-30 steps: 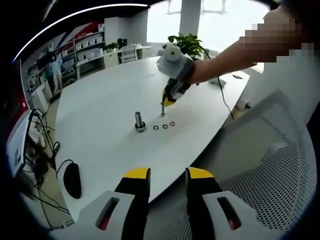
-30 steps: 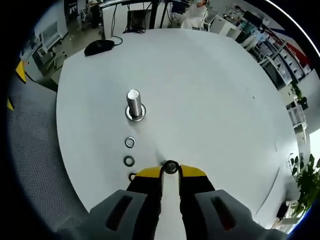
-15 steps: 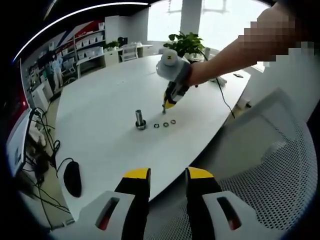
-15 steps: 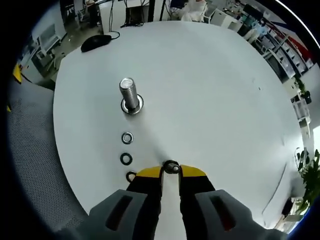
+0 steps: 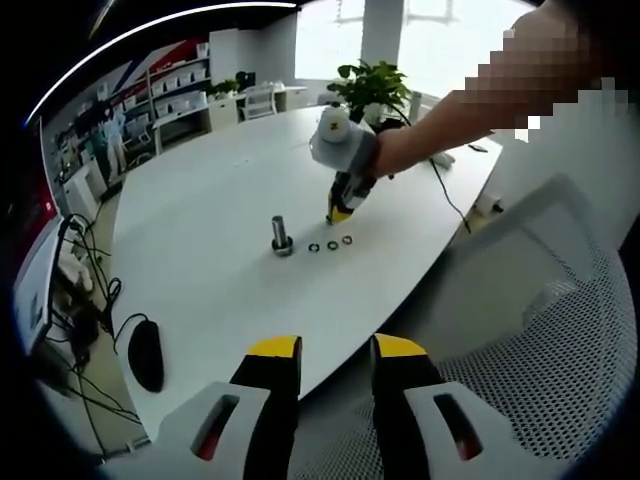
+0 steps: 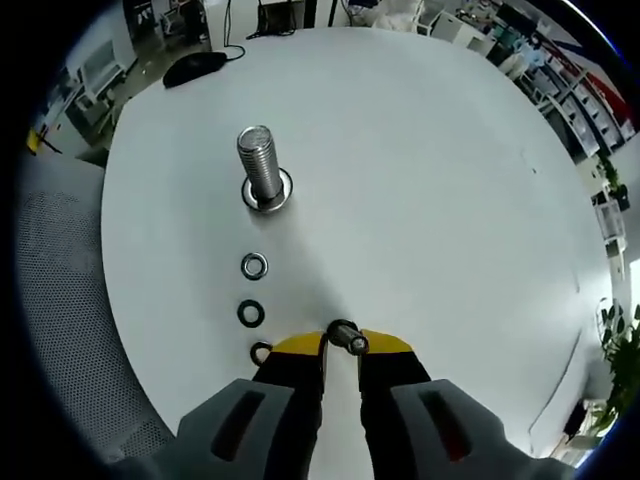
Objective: Place the washer onto the threaded stud by aligning its center hole with the stud, sliding it down to the base, and recovering from edge contact or off-axis alignment until the washer reaches the visible bottom stop.
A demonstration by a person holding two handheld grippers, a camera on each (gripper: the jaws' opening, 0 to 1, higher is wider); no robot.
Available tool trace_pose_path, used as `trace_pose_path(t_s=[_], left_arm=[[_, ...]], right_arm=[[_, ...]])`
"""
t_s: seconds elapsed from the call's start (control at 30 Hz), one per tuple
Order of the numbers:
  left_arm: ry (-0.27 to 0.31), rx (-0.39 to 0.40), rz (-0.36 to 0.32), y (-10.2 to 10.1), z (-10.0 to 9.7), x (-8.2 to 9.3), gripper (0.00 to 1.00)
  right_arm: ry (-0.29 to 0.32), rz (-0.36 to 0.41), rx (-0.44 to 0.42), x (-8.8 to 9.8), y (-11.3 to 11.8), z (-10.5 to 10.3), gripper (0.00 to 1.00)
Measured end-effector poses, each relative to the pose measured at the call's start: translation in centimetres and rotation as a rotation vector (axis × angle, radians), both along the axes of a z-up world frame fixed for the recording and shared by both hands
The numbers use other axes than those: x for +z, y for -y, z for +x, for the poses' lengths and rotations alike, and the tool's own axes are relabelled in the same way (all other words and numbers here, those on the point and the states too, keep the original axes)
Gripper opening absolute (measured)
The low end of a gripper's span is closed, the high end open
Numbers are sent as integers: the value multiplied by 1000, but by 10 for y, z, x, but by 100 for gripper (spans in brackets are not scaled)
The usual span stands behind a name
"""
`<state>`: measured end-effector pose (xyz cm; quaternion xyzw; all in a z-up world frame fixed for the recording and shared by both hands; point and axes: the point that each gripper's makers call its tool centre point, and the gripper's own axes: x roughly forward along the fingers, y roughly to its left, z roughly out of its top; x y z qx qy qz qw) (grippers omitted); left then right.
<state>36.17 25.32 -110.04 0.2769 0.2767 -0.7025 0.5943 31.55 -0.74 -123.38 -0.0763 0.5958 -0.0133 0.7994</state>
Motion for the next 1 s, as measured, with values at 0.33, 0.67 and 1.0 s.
trace_pose_path(t_s=[0.33,0.67,1.0], left_arm=[[5,5,5,-1,1,-1,25],[2,12,7,-1,2,-2,25],[5,16,2,0,3,-2,25]], right_arm=[[2,18,-11,-2,-2,-4,16],[19,10,-30,6,-5,-9,21],[-17,15,-54,6,-16,-32,24]])
